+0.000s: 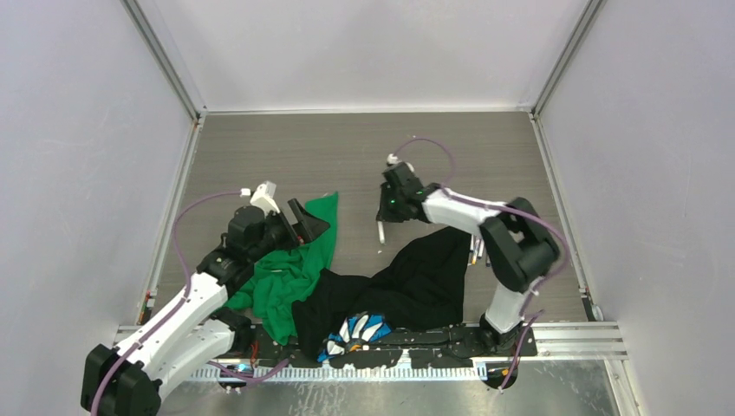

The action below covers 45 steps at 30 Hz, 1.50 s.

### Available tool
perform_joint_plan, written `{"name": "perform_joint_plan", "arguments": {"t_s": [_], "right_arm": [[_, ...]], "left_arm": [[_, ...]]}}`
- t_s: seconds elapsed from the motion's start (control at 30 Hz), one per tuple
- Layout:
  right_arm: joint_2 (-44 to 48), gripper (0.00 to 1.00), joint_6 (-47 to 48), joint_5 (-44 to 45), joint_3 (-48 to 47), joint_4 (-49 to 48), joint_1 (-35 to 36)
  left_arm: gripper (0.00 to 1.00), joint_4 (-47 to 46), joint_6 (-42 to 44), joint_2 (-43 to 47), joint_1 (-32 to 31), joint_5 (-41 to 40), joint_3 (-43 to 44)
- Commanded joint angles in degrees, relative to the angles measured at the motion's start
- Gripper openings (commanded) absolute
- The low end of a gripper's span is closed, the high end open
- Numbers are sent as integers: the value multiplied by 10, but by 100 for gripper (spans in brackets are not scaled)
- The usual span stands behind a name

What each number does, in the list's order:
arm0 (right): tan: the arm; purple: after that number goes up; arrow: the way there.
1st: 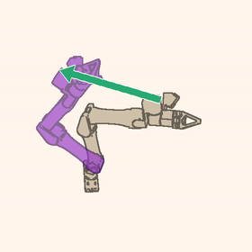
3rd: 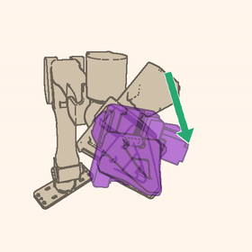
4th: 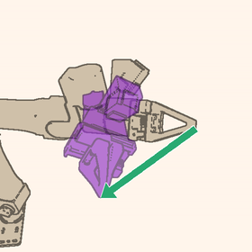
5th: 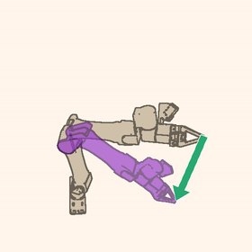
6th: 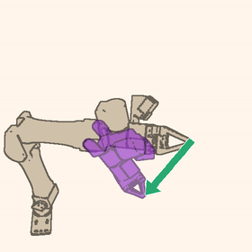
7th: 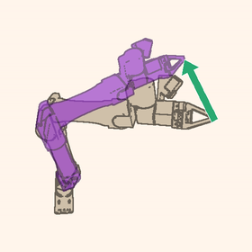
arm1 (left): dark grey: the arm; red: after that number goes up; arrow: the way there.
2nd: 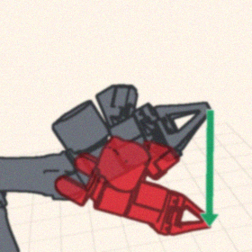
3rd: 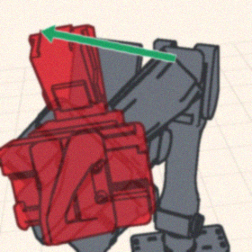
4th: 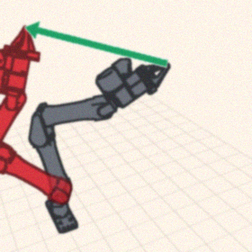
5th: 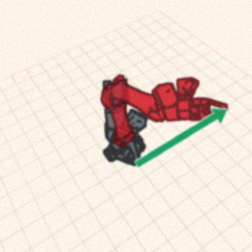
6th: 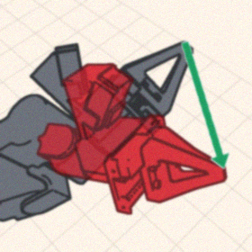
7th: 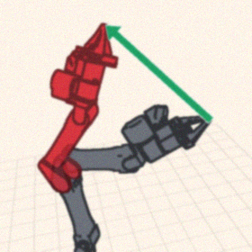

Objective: Insert the pens into the pen caps
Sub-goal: Pick up the pen from the center of the board.

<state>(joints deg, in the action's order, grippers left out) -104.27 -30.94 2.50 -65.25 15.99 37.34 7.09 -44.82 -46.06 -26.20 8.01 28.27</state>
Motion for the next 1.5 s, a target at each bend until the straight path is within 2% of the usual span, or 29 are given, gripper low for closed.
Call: {"name": "perform_joint_plan", "arguments": {"t_s": [0.0,0.17,0.23,0.37,0.5,0.57,0.63,0.8,0.97,1.3,1.47], "right_arm": [[141,1,-93,-177,105,-241,-33],[211,1,-219,-257,206,-473,-39],[220,1,-271,-272,238,-572,-39],[216,1,-345,-286,270,-735,-36],[201,1,-385,-299,274,-827,-30],[196,1,-397,-301,274,-857,-26],[195,1,-401,-303,272,-866,-20],[208,1,-372,-299,268,-843,-1],[218,1,-358,-294,268,-829,14],[257,1,-315,-258,288,-786,29],[305,1,-243,-227,287,-678,28]], "left_arm": [[92,-206,-82,-4,-9,87,-5],[88,-272,-97,-38,-33,120,1],[88,-284,-95,-58,-46,134,16],[80,-304,-97,-88,-67,149,37],[70,-309,-97,-102,-77,148,52],[61,-310,-100,-102,-77,137,52],[56,-312,-106,-98,-77,127,51],[52,-319,-111,-97,-78,112,59],[44,-333,-116,-100,-78,102,66],[3,-321,-120,-94,-77,103,68],[0,-273,-93,-81,-77,113,77]]}}
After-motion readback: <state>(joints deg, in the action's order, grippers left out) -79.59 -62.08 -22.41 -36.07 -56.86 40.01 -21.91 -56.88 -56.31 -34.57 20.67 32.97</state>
